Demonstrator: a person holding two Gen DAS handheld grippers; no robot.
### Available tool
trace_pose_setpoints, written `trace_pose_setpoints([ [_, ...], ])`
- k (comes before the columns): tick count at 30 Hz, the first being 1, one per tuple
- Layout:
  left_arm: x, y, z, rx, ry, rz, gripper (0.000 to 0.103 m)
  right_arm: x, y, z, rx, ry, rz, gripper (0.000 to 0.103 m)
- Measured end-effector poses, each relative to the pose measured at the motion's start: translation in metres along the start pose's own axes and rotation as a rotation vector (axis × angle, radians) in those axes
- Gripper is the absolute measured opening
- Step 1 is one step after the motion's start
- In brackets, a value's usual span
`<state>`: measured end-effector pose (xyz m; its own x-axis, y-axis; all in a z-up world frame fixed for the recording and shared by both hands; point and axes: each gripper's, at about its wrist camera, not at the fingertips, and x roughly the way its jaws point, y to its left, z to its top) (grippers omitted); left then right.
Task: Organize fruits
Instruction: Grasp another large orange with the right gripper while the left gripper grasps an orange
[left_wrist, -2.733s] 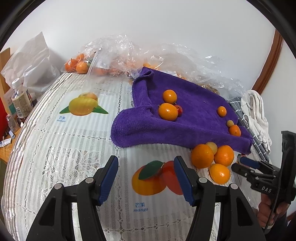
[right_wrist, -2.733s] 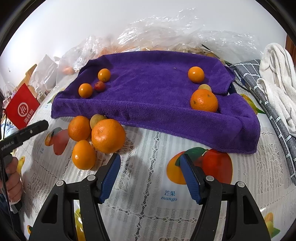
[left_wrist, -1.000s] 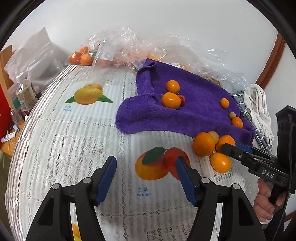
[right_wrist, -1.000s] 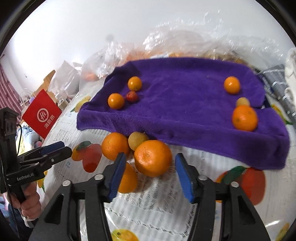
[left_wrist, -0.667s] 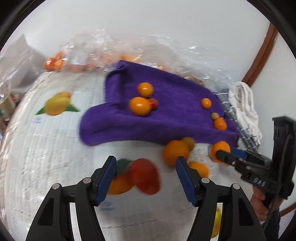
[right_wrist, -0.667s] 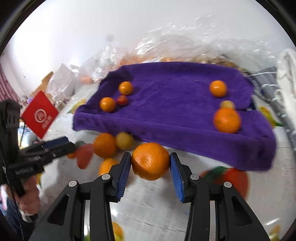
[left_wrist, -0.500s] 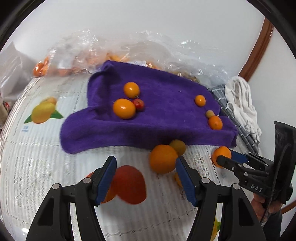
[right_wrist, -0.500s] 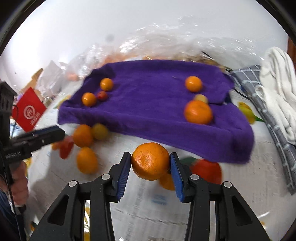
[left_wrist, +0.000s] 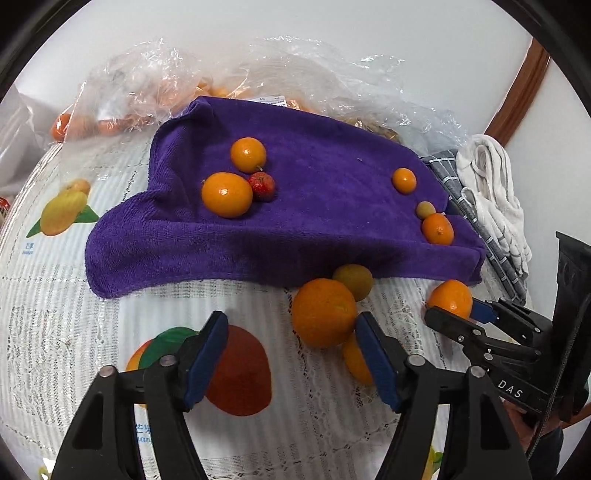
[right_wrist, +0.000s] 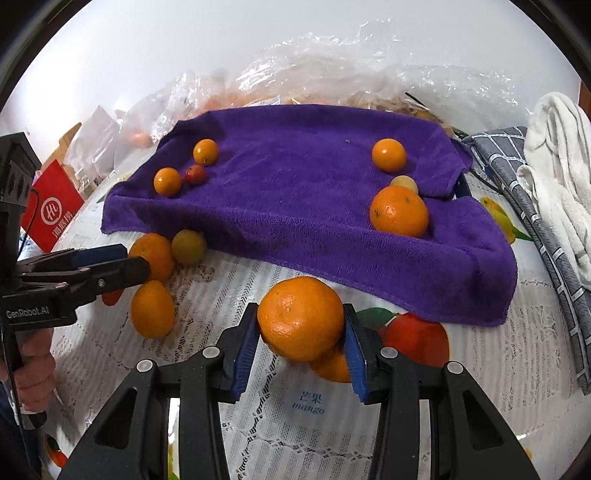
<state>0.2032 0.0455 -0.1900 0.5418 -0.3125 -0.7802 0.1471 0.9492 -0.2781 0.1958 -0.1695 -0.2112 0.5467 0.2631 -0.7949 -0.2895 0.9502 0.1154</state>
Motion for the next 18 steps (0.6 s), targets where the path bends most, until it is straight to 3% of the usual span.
trace_pose_setpoints([
  [1,0.000,0.000,0.000,-0.004,0.005,-0.038,0.048,-0.001,-0.001,0.000,0.002,-0.002,0.001,0.043],
  [4,-0.003,-0.001,0.001,-0.015,0.007,-0.078,0.031,-0.006,-0.002,0.000,0.000,-0.012,-0.009,0.043],
  [7,-0.009,-0.004,0.001,-0.001,-0.011,-0.052,0.031,-0.012,-0.004,-0.001,0.003,-0.019,-0.014,0.043],
  [18,-0.030,0.001,0.000,-0.015,-0.043,-0.068,0.025,-0.026,-0.017,-0.004,0.041,-0.033,-0.029,0.042],
])
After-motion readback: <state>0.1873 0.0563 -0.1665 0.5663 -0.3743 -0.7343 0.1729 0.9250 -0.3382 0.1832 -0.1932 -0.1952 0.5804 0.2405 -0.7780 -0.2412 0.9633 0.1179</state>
